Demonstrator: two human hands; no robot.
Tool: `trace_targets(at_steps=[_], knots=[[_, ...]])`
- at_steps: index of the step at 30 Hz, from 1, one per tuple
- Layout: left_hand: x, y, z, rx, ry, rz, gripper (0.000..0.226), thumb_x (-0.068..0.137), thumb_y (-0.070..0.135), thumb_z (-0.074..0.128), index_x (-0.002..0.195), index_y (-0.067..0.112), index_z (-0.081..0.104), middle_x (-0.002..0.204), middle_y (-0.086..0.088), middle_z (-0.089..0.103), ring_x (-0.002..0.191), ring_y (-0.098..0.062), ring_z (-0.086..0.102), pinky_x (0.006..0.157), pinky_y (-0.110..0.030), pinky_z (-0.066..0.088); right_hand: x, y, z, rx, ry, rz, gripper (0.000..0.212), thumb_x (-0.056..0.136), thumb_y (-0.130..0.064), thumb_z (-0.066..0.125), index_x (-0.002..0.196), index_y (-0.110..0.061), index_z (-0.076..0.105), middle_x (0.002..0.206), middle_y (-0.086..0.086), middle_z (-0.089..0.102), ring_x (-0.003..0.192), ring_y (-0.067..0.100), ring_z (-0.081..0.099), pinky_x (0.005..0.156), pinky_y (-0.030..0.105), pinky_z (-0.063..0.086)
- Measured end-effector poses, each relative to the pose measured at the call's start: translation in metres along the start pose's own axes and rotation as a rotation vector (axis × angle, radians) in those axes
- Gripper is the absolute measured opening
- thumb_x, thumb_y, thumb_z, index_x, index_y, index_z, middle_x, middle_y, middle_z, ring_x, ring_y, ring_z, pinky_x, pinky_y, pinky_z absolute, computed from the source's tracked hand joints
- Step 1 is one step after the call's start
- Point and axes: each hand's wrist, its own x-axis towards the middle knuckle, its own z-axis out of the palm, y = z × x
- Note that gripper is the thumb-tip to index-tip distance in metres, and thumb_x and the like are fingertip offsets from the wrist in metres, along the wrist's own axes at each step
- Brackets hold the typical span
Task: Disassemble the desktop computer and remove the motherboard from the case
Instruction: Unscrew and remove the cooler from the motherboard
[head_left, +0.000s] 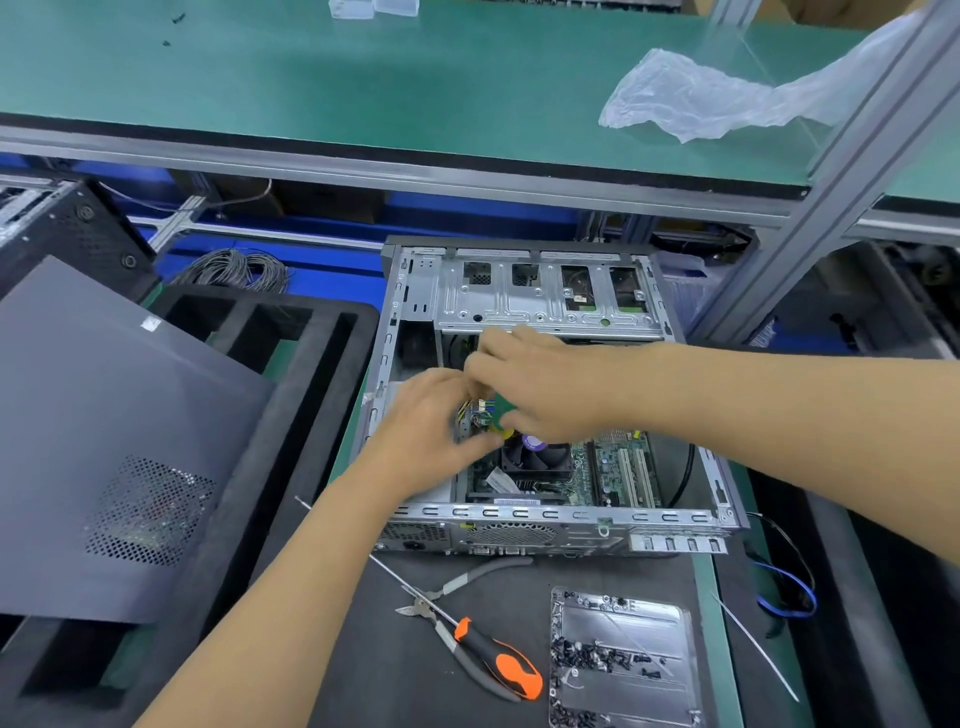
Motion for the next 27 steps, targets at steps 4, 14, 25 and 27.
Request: trace_targets(at_steps=[4,14,25,27], knots=[[0.016,0.013,0.007,-0.152,-0.059,-0.139,0.027,0.081,0.029,0.076,0.104,0.022,0.063,0.099,0.006,0.068,0.088,-0.007,0.058,0.077,-0.026,0.045,-0.005,0.009,0.003,0.337,0.086,0.141,0.023,0.093,-0.026,0.059,0.112,-0.017,0.050,0.112,0.002,0.042,0.103,0.023,0.046,0.092,0.044,0.042],[0.044,0.008,0.008,-0.318,0.042,-0.138,0.028,0.091,0.012,0.061,0.106,0.033,0.052,0.090,0.015,0.065,0.084,-0.004,0.065,0.073,-0.028,0.053,0.004,0.034,-0.003,0.677,0.422,0.309,0.059,0.078,-0.055,0.072,0.123,-0.027,0.046,0.100,-0.005,0.059,0.083,0.010,0.059,0.071,0.028,0.048],[0.041,-0.015,0.020,-0.408,0.409,-0.226,0.026,0.088,0.035,0.060,0.110,0.024,0.051,0.097,0.016,0.069,0.090,0.000,0.065,0.078,-0.013,0.049,0.001,0.035,0.111,0.220,-0.139,0.363,0.117,0.070,-0.060,0.077,0.155,-0.018,0.008,0.153,0.008,0.026,0.139,0.030,0.025,0.113,0.046,0.029],[0.041,-0.016,0.019,-0.429,0.436,-0.229,0.020,0.090,0.031,0.061,0.106,0.028,0.050,0.099,0.013,0.069,0.089,0.000,0.065,0.076,-0.011,0.049,0.005,0.034,0.120,0.228,-0.139,0.374,0.114,0.074,-0.057,0.075,0.156,-0.020,0.006,0.152,0.008,0.029,0.139,0.030,0.027,0.113,0.046,0.029]])
